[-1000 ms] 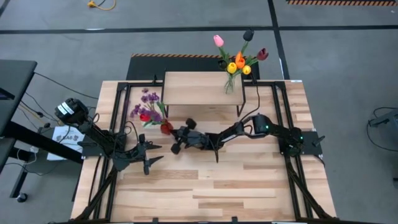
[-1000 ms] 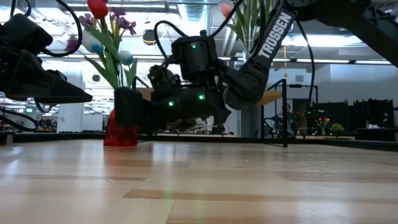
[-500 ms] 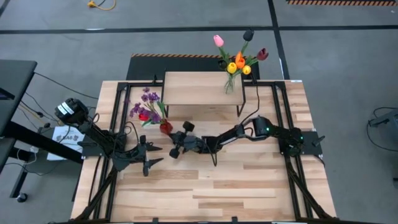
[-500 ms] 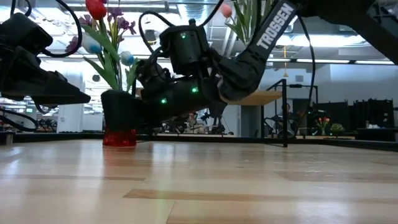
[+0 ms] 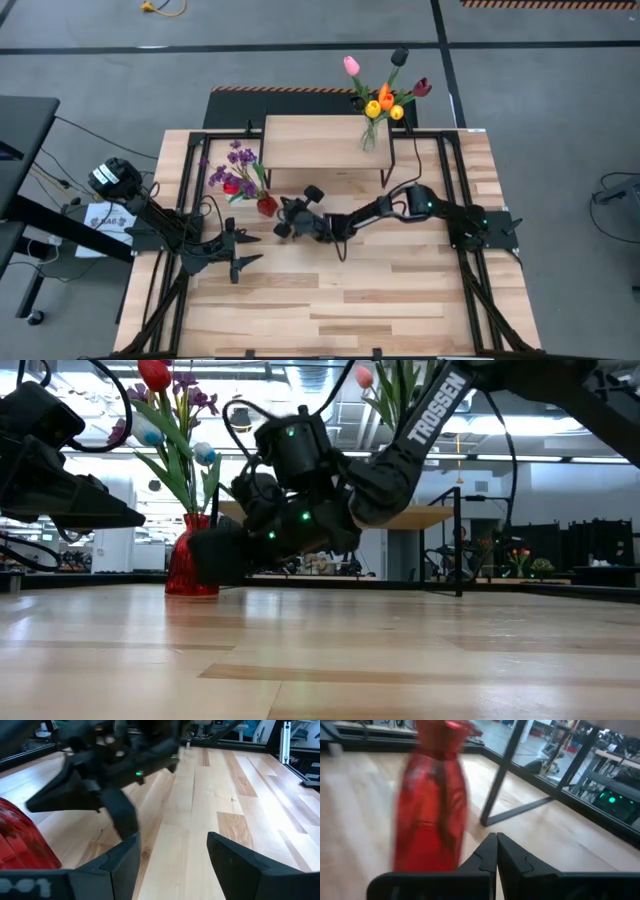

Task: Pick and place flowers into a vace then onto a shelf
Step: Put the red flower vase on the shelf

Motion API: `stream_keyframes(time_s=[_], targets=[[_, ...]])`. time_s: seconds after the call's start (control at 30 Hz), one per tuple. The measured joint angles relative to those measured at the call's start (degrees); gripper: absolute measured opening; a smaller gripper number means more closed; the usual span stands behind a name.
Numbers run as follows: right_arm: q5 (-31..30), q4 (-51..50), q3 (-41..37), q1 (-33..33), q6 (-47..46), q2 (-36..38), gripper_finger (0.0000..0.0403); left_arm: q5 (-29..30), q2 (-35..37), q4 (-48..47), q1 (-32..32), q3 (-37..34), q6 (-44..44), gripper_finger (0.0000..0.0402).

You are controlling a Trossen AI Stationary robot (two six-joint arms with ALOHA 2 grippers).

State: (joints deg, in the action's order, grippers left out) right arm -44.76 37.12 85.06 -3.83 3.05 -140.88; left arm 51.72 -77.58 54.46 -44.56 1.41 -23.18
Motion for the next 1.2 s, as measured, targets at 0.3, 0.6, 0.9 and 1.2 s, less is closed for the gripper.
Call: stream_keyframes(time_s=[0.3,0.6,0.9,1.2], targets=[[11.70,0.16,-0.02,3.64,2.15,0.00,0.0000,0.64,0.00,-0.19,0.02,0.00,0.00,0.0217],[15.16,1.38,-0.02,2.34,3.55,0.00,0.0000,1.14,0.00,-0.57,0.02,0.00,-0.13,0.0217],[16.54,2.62,-0.02,0.12,4.50,0.00,0.0000,1.14,0.00,-0.57,0.02,0.00,-0.56,0.0217],[19.18,0.20,3.17,-0.45,5.30,0.00,0.0000,1.11,0.00,-0.57,0.02,0.04,-1.27,0.0217]])
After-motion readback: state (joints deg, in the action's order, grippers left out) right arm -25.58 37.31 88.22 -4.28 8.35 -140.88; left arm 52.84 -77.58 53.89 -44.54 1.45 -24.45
